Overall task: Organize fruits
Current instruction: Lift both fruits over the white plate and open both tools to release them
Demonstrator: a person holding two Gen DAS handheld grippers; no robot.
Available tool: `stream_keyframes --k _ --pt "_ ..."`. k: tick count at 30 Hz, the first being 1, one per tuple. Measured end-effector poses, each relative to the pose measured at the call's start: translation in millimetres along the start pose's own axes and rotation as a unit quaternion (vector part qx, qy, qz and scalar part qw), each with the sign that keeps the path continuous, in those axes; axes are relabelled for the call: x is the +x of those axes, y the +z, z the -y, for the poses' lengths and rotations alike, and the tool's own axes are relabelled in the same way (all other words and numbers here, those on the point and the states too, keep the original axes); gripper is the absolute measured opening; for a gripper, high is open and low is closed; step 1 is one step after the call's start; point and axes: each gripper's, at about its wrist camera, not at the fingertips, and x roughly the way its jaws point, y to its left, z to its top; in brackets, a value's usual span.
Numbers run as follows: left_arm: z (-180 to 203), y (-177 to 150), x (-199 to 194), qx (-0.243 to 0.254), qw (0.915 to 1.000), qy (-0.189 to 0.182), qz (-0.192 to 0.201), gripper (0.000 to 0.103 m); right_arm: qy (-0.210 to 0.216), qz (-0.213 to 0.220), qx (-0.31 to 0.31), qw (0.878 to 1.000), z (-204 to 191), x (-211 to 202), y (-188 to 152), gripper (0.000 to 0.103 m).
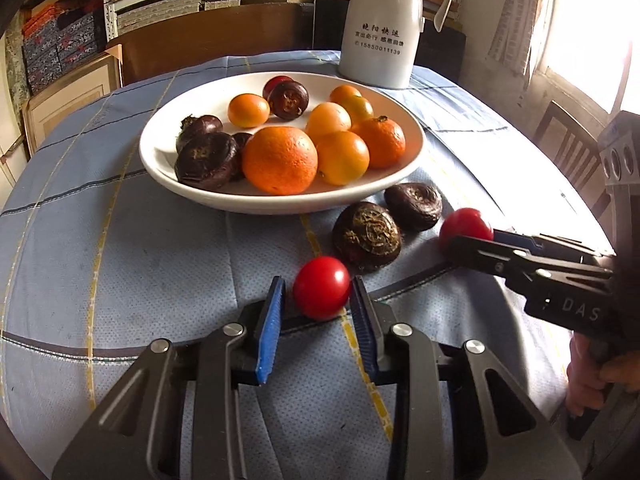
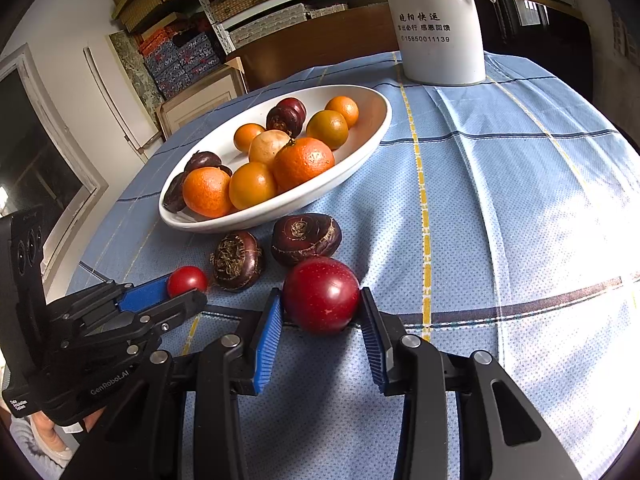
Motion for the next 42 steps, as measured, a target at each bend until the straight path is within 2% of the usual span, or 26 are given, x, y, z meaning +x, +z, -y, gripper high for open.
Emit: stream_keyframes --k 7,9,12,16,22,27,30,36,37,39,40,42 --pt "-4 5 7 -0.008 0.9999 -0.004 -0.007 0.033 0.000 0.000 0.000 1.000 0 0 0 0.039" --pt "-2 4 6 -0.001 1.0000 -0.001 -0.007 0.026 0.000 0.000 0.001 1.000 0 0 0 0.038" --pt "1 2 1 0.002 0.9999 -0.011 -0.002 0.026 0.003 0.003 0.003 1.000 1 -1 0 0.038" --pt "3 1 -8 0.003 0.9998 -0.015 0.012 0.026 0.010 0.018 0.005 1.000 2 -8 1 0.037" --pt "-9 14 -40 -0.019 0.9976 -0.011 0.065 0.026 0.038 0.070 0.013 0.997 1 -34 4 0.037" --pt "-40 53 -35 -0.061 0.9956 -0.013 0.070 0.026 0.060 0.078 0.028 0.995 0 -32 39 0.037" --pt "-55 79 -20 -0.077 0.9948 -0.010 0.066 0.026 0.049 0.077 0.021 0.996 -6 -18 66 0.037" --pt "-51 111 17 -0.071 0.9958 -0.023 0.052 0.027 0.050 0.068 0.042 0.996 -6 22 107 0.037" --pt "-49 112 23 -0.070 0.9959 -0.025 0.051 0.031 0.051 0.068 0.047 0.995 -4 27 109 0.039" --pt "-46 108 31 -0.061 0.9971 -0.023 0.040 0.064 0.060 0.068 0.054 0.994 2 31 109 0.045" --pt "-46 105 32 -0.056 0.9974 -0.019 0.040 0.069 0.064 0.069 0.059 0.994 6 30 108 0.053" --pt "-48 101 28 -0.061 0.9969 -0.014 0.047 0.085 0.072 0.087 0.075 0.991 14 20 108 0.055"
